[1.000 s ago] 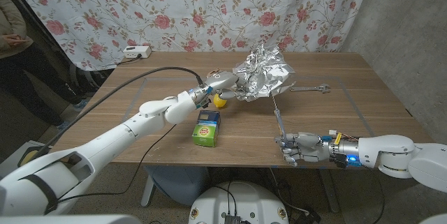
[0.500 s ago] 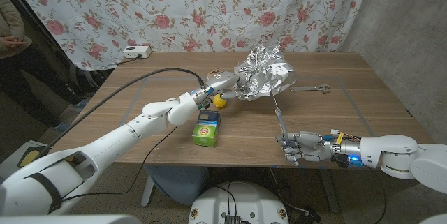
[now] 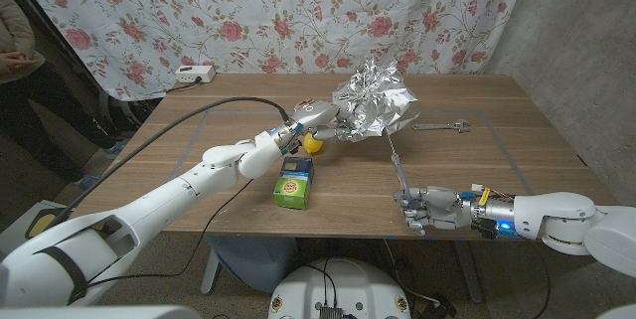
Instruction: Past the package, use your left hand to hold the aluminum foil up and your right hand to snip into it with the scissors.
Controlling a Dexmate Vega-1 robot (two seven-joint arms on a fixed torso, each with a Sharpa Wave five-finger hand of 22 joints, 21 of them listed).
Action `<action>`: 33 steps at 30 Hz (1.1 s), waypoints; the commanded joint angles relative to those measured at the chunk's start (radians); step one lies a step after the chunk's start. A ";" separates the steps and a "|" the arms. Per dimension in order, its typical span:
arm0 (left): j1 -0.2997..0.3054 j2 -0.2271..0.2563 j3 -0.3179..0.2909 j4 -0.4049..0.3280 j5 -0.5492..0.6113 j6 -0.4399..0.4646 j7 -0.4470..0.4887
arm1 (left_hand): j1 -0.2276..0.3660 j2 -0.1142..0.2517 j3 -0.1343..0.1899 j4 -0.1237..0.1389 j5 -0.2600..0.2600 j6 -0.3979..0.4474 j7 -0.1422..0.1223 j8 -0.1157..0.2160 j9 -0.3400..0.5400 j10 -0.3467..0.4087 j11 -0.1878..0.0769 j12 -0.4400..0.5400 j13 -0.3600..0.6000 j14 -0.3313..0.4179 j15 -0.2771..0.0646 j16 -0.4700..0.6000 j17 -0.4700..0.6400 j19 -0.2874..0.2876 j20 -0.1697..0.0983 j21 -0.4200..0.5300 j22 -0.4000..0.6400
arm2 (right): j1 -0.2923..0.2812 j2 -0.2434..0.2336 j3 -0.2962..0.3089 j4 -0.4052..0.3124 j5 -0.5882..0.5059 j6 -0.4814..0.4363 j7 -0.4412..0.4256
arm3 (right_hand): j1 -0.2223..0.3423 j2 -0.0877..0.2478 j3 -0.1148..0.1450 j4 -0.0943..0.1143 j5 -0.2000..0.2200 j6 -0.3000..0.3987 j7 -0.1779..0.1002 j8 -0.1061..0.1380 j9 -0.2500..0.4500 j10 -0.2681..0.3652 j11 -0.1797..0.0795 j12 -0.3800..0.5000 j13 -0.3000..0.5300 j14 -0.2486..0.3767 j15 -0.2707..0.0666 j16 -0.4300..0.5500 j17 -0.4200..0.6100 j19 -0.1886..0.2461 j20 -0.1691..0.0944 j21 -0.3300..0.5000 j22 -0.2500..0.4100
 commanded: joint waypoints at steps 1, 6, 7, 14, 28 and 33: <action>-0.008 -0.010 0.006 0.032 -0.003 0.011 0.023 | 0.011 -0.003 0.006 0.000 0.005 0.003 0.005 -0.006 0.005 -0.001 -0.001 -0.002 0.004 0.017 -0.021 0.003 0.035 0.000 0.000 0.005 0.002 | 0.011 0.019 0.005 -0.003 -0.007 -0.015 0.007 | -0.006 0.007 0.237 -0.098 0.010 0.138 0.134 0.227 0.001 0.109 -0.118 0.007 0.003 -0.009 -0.123 0.009 0.003 0.007 -0.113 0.007 0.001; -0.016 -0.015 0.014 0.046 -0.006 0.005 0.027 | 0.011 -0.003 0.006 0.000 0.005 0.002 0.005 -0.006 0.005 0.000 -0.002 -0.002 0.004 0.017 -0.021 0.002 0.036 0.000 0.000 0.008 0.002 | 0.026 0.016 -0.005 0.001 -0.007 -0.023 0.012 | -0.010 0.007 0.237 -0.099 0.012 0.135 0.132 0.227 0.001 0.107 -0.117 0.007 0.003 -0.012 -0.123 0.012 0.003 0.007 -0.114 0.006 -0.002; -0.017 -0.015 0.016 0.048 -0.007 0.004 0.028 | 0.011 -0.004 0.006 0.000 0.005 0.003 0.005 -0.006 0.005 0.000 -0.002 -0.002 0.004 0.017 -0.021 0.002 0.036 0.000 0.001 0.008 0.002 | 0.030 0.016 -0.008 0.003 -0.007 -0.021 0.015 | -0.011 0.008 0.237 -0.098 0.013 0.134 0.132 0.227 0.001 0.106 -0.116 0.007 0.003 -0.012 -0.122 0.012 0.002 0.007 -0.114 0.005 -0.003; -0.026 -0.021 0.026 0.068 -0.013 -0.005 0.030 | 0.012 -0.004 0.007 0.000 0.004 0.003 0.004 -0.006 0.005 0.001 -0.002 -0.002 0.005 0.017 -0.021 0.002 0.038 -0.001 0.001 0.010 0.001 | 0.045 0.014 -0.022 0.008 0.002 -0.031 0.008 | -0.022 0.006 0.235 -0.099 0.014 0.130 0.129 0.227 0.001 0.103 -0.117 0.007 0.003 -0.019 -0.122 0.020 0.002 0.004 -0.113 0.003 -0.008; -0.035 -0.024 0.034 0.087 -0.016 -0.020 0.047 | 0.012 -0.003 0.007 0.001 0.004 0.004 0.004 -0.006 0.005 0.001 -0.002 -0.003 0.006 0.017 -0.021 0.001 0.041 -0.003 0.001 0.013 0.000 | 0.061 0.000 -0.047 0.005 -0.002 -0.024 -0.005 | -0.043 -0.004 0.232 -0.107 0.017 0.137 0.108 0.223 -0.009 0.096 -0.119 0.006 0.002 -0.032 -0.124 0.035 0.001 0.001 -0.109 0.002 -0.022; -0.034 -0.019 0.033 0.084 -0.014 -0.025 0.052 | 0.011 -0.003 0.007 0.001 0.004 0.005 0.004 -0.007 0.005 0.001 -0.002 -0.004 0.005 0.017 -0.021 0.001 0.042 -0.004 0.001 0.015 -0.001 | 0.060 -0.003 -0.047 -0.001 0.006 -0.027 -0.012 | -0.050 -0.004 0.230 -0.111 0.016 0.136 0.100 0.225 -0.003 0.094 -0.121 0.006 0.002 -0.032 -0.122 0.043 0.002 -0.004 -0.108 0.003 -0.023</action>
